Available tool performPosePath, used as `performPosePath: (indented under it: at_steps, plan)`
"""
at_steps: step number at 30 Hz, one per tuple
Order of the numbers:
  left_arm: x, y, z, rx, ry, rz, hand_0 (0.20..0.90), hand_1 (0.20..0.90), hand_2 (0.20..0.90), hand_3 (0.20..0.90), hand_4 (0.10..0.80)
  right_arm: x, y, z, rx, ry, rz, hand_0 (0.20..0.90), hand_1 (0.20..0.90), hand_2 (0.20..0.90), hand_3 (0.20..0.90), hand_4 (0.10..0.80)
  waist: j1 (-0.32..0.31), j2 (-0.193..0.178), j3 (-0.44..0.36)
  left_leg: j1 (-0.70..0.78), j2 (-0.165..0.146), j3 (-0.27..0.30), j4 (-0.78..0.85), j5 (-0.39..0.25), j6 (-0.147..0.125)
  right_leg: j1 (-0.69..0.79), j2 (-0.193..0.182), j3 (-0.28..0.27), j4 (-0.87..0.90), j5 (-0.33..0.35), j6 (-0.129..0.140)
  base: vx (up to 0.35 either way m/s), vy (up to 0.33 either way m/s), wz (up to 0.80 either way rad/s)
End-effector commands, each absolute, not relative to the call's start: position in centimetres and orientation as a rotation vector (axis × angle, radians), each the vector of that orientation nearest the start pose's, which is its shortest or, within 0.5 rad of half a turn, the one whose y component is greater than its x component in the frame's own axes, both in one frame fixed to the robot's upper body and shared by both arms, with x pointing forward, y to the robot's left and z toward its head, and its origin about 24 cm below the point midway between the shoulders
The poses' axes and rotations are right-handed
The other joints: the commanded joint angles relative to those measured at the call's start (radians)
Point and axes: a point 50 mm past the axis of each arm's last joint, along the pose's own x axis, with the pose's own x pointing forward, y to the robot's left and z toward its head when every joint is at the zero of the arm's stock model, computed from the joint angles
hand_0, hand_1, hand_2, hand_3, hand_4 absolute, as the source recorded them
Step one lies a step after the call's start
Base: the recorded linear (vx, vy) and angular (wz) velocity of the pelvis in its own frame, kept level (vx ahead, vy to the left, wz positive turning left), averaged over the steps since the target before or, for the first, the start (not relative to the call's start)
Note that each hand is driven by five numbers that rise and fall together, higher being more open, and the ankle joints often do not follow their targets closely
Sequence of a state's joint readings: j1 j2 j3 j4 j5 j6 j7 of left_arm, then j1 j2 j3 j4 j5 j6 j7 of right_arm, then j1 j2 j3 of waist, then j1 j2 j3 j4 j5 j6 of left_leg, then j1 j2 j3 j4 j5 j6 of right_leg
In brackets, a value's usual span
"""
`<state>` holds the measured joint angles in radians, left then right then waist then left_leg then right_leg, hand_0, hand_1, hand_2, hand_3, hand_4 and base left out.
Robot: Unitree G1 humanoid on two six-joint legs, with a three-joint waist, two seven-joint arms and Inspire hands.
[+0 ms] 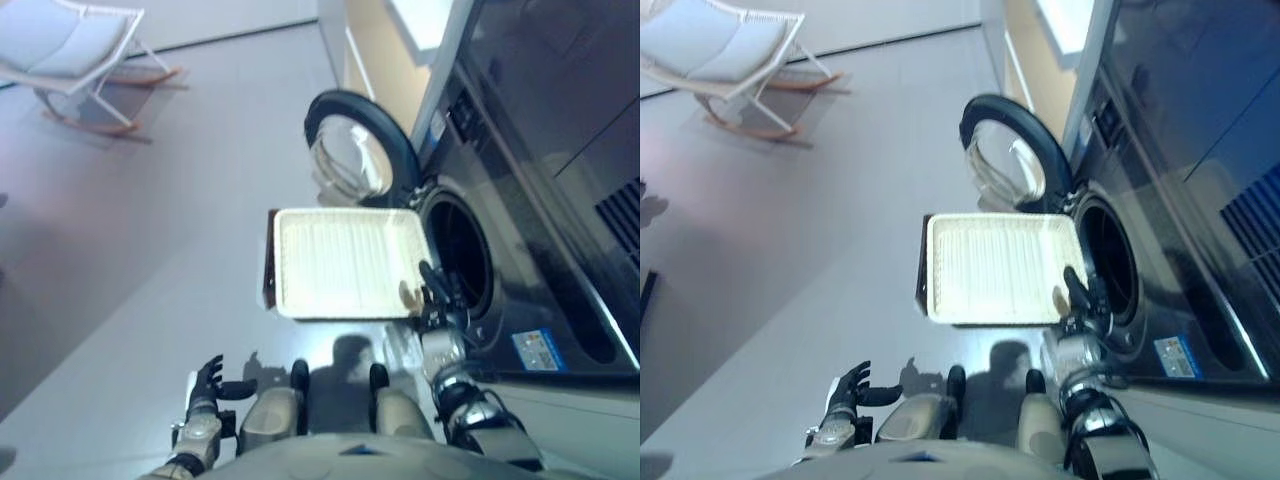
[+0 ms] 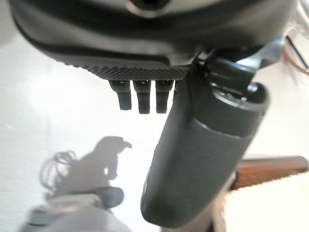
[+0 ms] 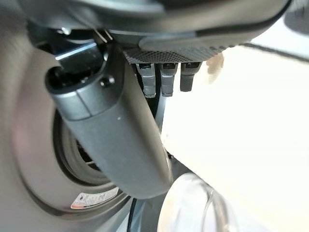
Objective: Pick up the clothes and place them into the washing machine
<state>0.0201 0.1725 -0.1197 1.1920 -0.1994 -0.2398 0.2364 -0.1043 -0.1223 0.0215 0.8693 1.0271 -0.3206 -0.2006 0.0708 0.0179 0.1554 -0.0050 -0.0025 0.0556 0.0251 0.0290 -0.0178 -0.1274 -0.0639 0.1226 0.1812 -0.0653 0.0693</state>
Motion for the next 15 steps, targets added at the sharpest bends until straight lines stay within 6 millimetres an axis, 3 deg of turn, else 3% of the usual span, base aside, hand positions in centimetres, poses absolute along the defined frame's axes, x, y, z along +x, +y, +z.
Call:
performPosePath:
  at_steps: [1,3,7,10,15]
  plan:
    - [9.4,24.2,-15.1,0.219,0.974,0.354,0.900,0.900,0.900,0.900,0.800,20.2,-21.9,-9.4,0.536,0.450,-0.559,0.900,0.900,0.900,0.900,0.800,-0.022,-0.018,-0.110,-0.065,-0.058,0.013,0.032,-0.021,0.026,0.029,-0.026,-0.058,-0.044,0.074,0.046,0.026,-0.015,-0.09]
    - [9.4,24.4,-15.1,0.256,0.972,0.304,0.900,0.900,0.900,0.900,0.800,17.4,-22.6,-11.4,0.288,0.616,-0.501,0.900,0.900,0.900,0.900,0.800,-0.025,-0.029,-0.130,-0.038,-0.057,0.012,0.028,-0.025,0.026,0.059,-0.026,-0.066,-0.051,0.073,0.047,0.042,-0.020,-0.10]
    - [8.1,24.8,-15.4,0.293,1.033,0.244,0.900,0.900,0.900,0.900,0.800,12.0,-22.7,-14.4,0.016,0.883,-0.415,0.900,0.900,0.900,0.900,0.800,-0.035,-0.042,-0.162,0.007,-0.056,0.010,0.026,-0.039,0.030,0.099,-0.023,-0.074,-0.043,0.064,0.047,0.011,-0.004,0.00]
    - [7.1,25.2,-15.6,0.313,1.078,0.213,0.900,0.900,0.900,0.900,0.800,9.3,-22.0,-15.6,-0.238,1.022,-0.230,0.900,0.900,0.900,0.900,0.800,-0.038,-0.050,-0.177,0.041,-0.050,0.011,0.018,-0.044,0.033,0.125,-0.020,-0.075,-0.038,0.053,0.047,0.015,-0.013,-0.07]
    - [5.7,25.0,-16.0,0.341,1.155,0.123,0.900,0.900,0.900,0.900,0.800,4.2,-21.6,-17.0,-0.477,1.236,0.007,0.900,0.900,0.900,0.900,0.800,-0.044,-0.060,-0.196,0.083,-0.050,0.008,0.018,-0.059,0.038,0.163,-0.020,-0.086,-0.027,0.033,0.046,0.024,-0.017,-0.04]
